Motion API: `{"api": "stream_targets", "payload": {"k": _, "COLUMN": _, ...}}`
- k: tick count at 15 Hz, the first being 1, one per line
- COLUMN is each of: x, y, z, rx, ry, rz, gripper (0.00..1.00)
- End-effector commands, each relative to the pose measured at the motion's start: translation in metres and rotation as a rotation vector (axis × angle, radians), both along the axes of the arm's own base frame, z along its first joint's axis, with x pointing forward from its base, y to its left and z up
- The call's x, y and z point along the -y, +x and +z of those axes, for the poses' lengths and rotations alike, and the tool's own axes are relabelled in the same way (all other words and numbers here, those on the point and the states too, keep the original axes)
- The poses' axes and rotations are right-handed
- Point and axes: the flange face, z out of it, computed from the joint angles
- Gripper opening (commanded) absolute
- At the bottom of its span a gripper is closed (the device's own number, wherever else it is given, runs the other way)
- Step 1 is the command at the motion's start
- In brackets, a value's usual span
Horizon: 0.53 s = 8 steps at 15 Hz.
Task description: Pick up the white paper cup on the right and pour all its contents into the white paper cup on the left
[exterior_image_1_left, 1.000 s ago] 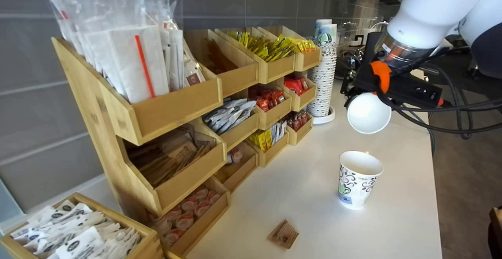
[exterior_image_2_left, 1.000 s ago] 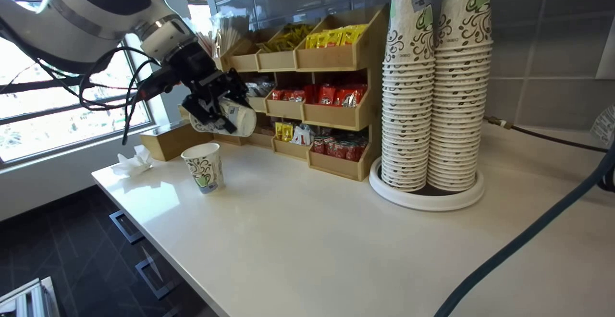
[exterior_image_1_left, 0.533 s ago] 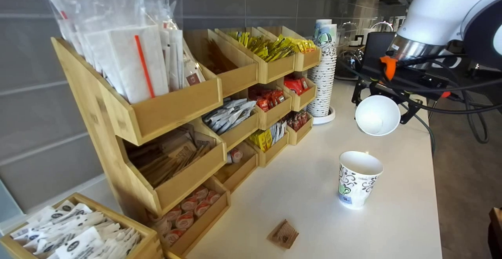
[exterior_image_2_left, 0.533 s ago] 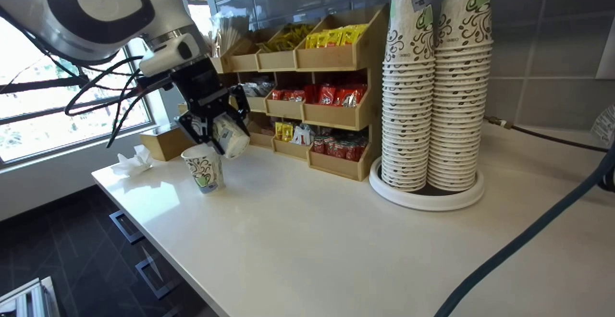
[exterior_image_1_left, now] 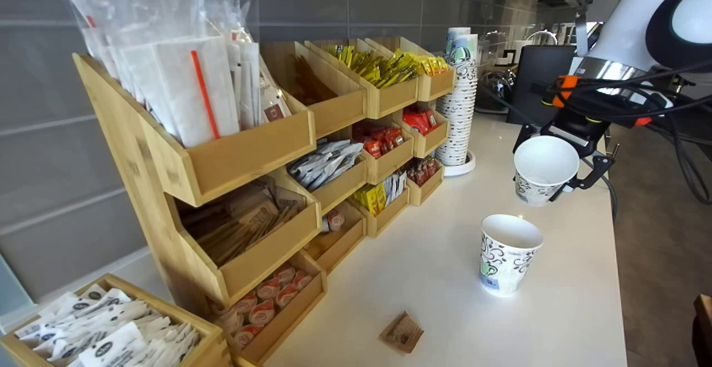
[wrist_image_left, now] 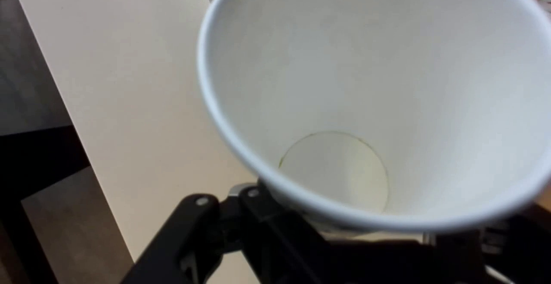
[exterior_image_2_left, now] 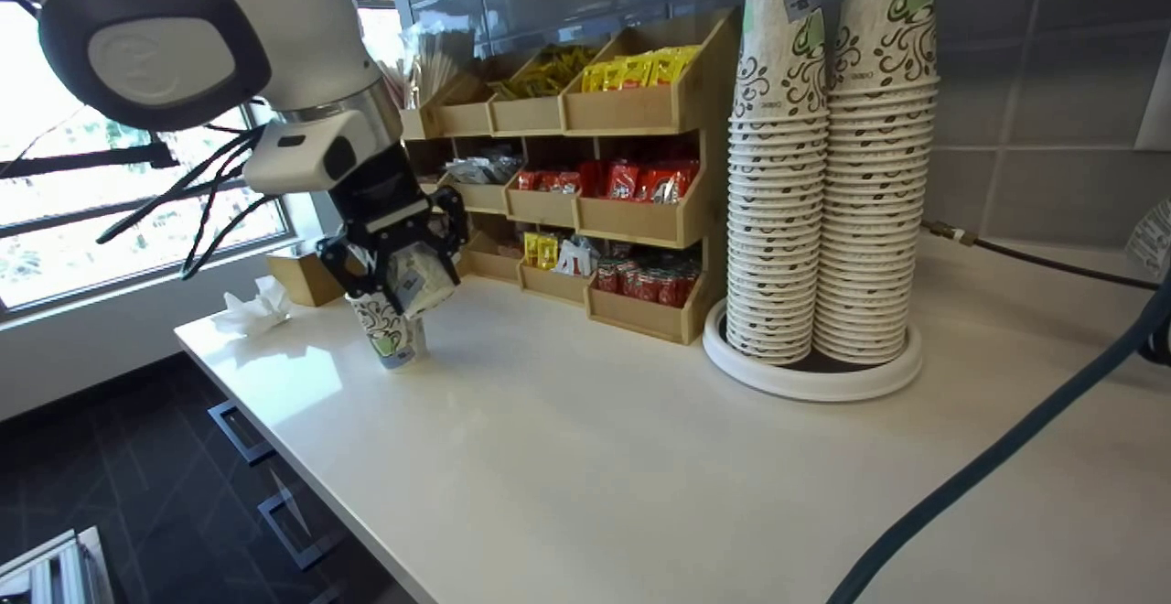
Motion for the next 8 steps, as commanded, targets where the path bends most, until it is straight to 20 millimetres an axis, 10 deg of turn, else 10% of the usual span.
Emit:
{"api": "stream_targets", "payload": {"k": 1, "x": 0.0026, "y": -0.0016, "z": -0.0016, "rx": -0.004, "ry": 0.004, "rz": -0.008, "gripper": 0.67}}
{"api": "stream_targets", "payload": {"k": 5, "x": 0.0033, "y": -0.0029, "z": -0.0030, "rx": -0.007, "ry": 0.007, "rz": -0.012, "gripper": 0.67}}
{"api": "stream_targets", "payload": {"k": 6, "x": 0.0032, "y": -0.0029, "z": -0.0030, "rx": -0.007, "ry": 0.007, "rz": -0.012, "gripper": 0.42}}
{"api": "stream_targets", "payload": {"k": 8, "x": 0.0125, "y": -0.0065, "z": -0.0103, "rx": -0.003, "ry": 0.067, "rz": -0.028, "gripper": 0.42}}
